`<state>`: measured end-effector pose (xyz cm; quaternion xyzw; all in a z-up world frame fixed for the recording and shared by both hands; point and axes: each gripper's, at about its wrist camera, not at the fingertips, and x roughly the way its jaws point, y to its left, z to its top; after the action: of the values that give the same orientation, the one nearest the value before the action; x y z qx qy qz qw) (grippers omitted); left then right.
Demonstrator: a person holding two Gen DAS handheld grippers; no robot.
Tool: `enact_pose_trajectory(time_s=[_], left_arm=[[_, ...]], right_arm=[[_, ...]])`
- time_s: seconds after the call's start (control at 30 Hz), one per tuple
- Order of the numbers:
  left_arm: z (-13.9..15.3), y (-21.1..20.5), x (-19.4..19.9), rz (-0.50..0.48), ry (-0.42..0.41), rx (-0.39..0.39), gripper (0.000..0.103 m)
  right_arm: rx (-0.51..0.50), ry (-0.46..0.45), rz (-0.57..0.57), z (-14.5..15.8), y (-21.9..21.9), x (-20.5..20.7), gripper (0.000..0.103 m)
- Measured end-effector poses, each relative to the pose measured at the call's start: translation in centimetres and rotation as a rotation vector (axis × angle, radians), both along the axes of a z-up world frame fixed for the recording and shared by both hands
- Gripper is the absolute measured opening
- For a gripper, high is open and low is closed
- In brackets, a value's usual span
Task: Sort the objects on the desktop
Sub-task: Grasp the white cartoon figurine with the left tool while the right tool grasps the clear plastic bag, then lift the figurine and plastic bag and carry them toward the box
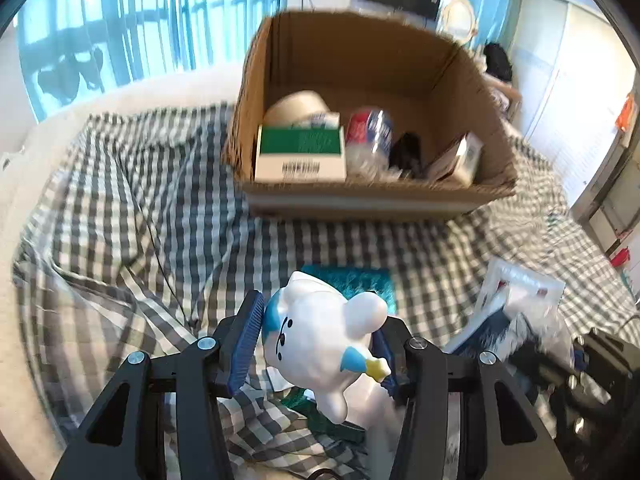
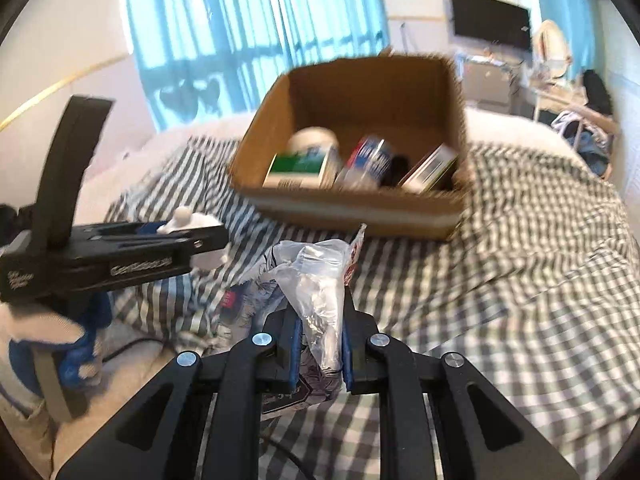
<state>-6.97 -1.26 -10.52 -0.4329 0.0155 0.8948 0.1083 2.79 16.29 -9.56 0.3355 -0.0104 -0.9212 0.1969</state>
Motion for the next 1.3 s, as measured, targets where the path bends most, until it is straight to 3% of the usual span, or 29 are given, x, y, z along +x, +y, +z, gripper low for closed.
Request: enact_pose_trajectory(time_s=[0.2, 0.47, 0.83, 1.3], left_arm=[[3.3, 0.1, 1.9, -0.012, 0.109, 0.040, 0.051], [7.2, 0.3, 4.3, -0.019, 0.239, 0.088, 0.051], [12.3, 0.4, 6.9, -0.061, 0.398, 0.134, 0.051], [18.6, -0.1, 4.6, -0.050, 0.519, 0.147, 0.051]], right_arm=[[0.010, 0.146, -0.060, 2.5, 0.8, 1.5, 0.015], [0.094, 0.368, -0.133, 5.8, 0.4, 3.8, 0.015], [0.031, 0.440, -0.158, 11.0, 0.8, 3.7, 0.015], [-0.074, 0.547, -0.206, 18.6, 1.9, 1.4, 0.015]])
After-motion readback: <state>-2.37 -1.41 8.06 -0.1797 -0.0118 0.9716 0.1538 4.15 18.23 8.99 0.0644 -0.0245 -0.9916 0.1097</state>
